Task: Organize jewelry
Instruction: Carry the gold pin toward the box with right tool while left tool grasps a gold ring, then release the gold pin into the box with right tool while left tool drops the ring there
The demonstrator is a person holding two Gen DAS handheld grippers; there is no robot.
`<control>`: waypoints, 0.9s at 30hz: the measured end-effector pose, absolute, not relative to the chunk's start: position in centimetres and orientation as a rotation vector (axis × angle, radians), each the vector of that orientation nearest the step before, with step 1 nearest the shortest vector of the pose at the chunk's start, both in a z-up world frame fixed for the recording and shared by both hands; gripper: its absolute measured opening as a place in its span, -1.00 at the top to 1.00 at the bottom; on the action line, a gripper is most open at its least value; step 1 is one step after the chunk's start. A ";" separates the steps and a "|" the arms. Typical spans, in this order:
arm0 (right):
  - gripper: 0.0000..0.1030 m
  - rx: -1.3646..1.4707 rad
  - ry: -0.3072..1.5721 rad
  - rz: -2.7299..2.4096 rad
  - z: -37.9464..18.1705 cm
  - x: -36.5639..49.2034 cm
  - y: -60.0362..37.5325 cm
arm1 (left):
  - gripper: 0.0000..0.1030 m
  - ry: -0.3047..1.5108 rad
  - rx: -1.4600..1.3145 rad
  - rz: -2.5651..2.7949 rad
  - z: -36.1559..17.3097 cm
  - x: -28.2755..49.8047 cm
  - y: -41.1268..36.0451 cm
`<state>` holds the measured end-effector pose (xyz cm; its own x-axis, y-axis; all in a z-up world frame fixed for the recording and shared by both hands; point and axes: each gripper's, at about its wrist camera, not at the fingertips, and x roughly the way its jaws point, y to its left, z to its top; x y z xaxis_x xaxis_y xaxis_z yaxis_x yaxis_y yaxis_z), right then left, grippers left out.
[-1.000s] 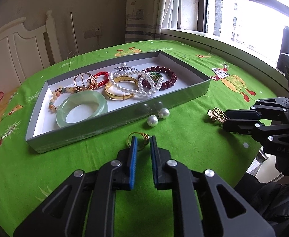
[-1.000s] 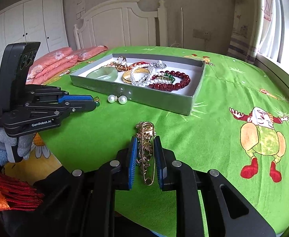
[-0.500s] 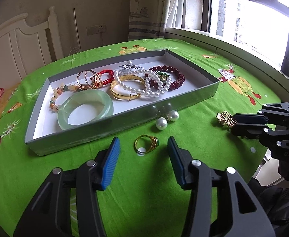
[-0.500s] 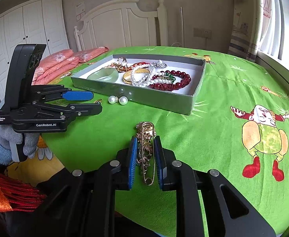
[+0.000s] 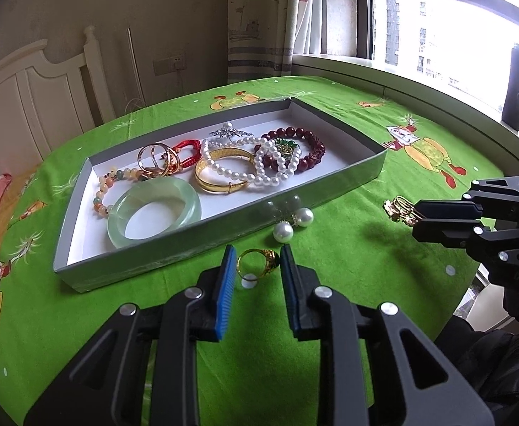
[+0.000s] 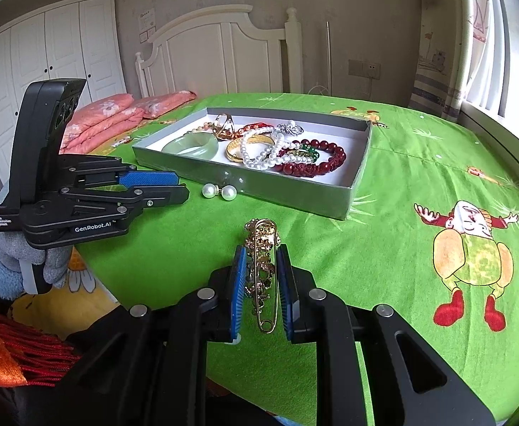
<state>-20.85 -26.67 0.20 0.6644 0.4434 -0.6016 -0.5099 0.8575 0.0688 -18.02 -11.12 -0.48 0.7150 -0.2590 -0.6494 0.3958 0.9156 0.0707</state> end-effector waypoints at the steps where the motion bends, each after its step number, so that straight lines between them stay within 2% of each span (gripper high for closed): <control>1: 0.66 -0.109 0.648 0.540 0.3 -20.9 -26.6 | 0.52 0.681 0.210 -0.366 -0.3 -18.1 -11.1; 27: 0.66 -0.139 0.541 0.538 4.3 -18.2 -24.6 | 0.52 0.605 0.213 -0.360 3.2 -15.8 -11.3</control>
<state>-18.15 -24.62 4.31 0.7233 0.4503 -0.5236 -0.5217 0.8530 0.0129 -15.82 -11.32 3.19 0.7632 -0.2664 -0.5888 0.3897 0.9165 0.0904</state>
